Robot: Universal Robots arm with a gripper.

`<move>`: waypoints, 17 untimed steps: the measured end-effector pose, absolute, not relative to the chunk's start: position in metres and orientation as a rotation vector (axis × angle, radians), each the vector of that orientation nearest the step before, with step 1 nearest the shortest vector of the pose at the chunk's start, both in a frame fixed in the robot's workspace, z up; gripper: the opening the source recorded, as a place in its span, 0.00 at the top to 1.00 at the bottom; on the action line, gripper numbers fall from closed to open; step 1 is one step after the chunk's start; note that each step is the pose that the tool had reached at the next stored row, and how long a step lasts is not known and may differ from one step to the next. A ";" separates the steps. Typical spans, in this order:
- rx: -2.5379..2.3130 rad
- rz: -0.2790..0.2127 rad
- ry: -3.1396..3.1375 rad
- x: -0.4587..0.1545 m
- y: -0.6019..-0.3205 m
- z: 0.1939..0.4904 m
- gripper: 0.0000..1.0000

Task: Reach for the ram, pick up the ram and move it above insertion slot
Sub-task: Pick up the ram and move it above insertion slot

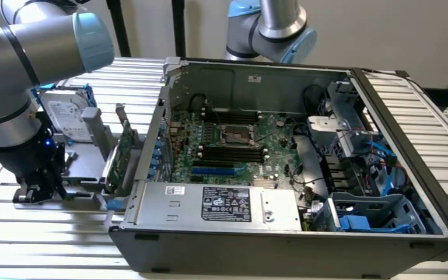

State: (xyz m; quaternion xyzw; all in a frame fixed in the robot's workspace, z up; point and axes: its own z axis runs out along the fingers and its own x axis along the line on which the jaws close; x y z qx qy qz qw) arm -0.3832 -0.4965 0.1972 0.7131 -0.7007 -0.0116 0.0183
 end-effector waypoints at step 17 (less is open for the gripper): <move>2.206 -0.046 -2.194 -0.383 -0.498 0.197 0.87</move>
